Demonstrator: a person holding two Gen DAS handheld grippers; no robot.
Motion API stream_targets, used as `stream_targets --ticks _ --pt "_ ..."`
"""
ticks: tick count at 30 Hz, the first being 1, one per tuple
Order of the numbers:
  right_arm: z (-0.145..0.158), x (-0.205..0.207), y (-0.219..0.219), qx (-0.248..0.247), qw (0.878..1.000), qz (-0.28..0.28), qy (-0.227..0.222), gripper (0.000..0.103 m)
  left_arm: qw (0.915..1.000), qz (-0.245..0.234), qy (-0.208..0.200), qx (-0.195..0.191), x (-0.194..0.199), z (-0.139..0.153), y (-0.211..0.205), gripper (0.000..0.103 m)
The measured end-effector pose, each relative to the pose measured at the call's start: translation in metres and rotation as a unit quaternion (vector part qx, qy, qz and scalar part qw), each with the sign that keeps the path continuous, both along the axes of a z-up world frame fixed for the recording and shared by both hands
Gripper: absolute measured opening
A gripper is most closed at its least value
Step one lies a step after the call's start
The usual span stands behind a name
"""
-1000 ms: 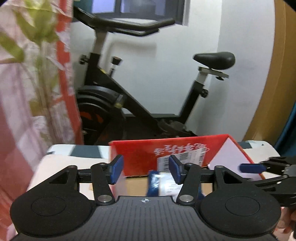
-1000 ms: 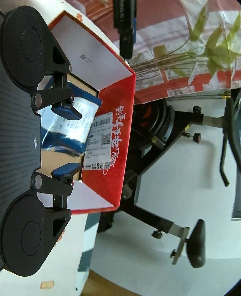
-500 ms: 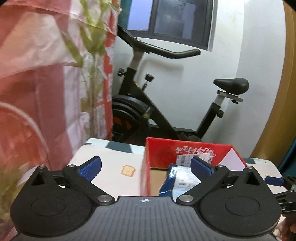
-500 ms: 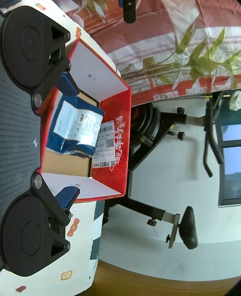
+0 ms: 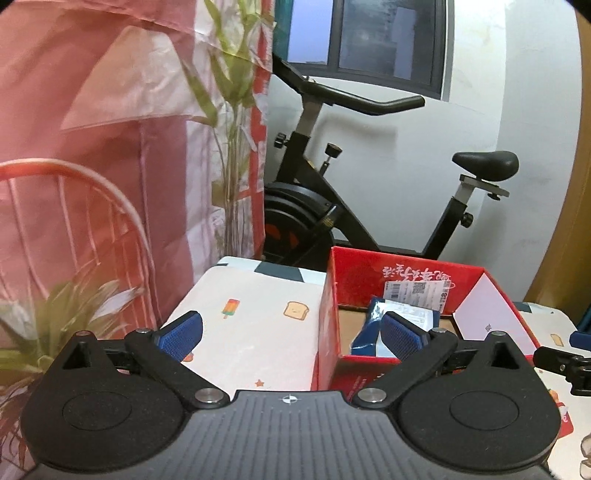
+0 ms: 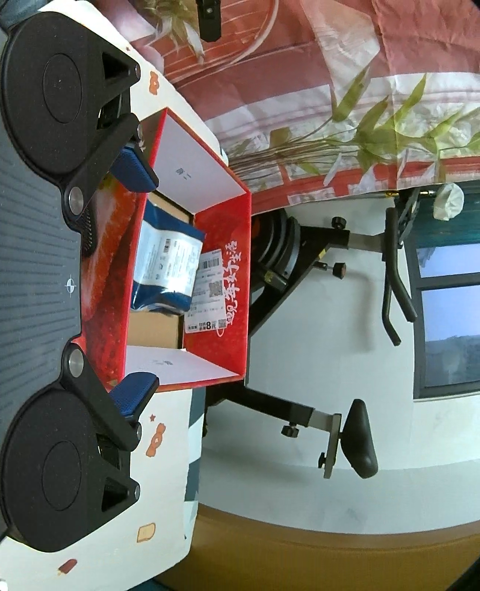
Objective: Organize soft objects
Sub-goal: 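Move both tools back toward the items beside the red box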
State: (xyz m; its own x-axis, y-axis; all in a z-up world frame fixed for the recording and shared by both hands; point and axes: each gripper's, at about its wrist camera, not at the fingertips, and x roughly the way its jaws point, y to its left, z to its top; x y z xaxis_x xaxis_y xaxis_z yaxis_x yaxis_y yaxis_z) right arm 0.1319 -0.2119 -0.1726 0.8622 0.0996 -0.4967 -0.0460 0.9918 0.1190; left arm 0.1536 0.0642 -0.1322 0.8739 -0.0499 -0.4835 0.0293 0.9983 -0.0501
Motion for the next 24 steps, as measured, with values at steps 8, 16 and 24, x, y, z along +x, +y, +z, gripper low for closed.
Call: stream_targets --ticks 8,16,24 --pt "0.000 -0.008 0.009 -0.007 1.000 0.003 -0.005 0.103 0.9999 0.008 0.008 -0.009 -0.008 0.000 0.003 0.103" --pt "-0.006 -0.009 0.012 -0.007 1.000 0.007 -0.004 0.103 0.9996 0.020 0.021 0.004 -0.010 -0.011 -0.001 0.103" --pt "-0.027 -0.010 0.013 0.006 1.000 0.001 0.016 0.103 0.9986 0.033 0.041 -0.013 -0.013 -0.025 0.001 0.103"
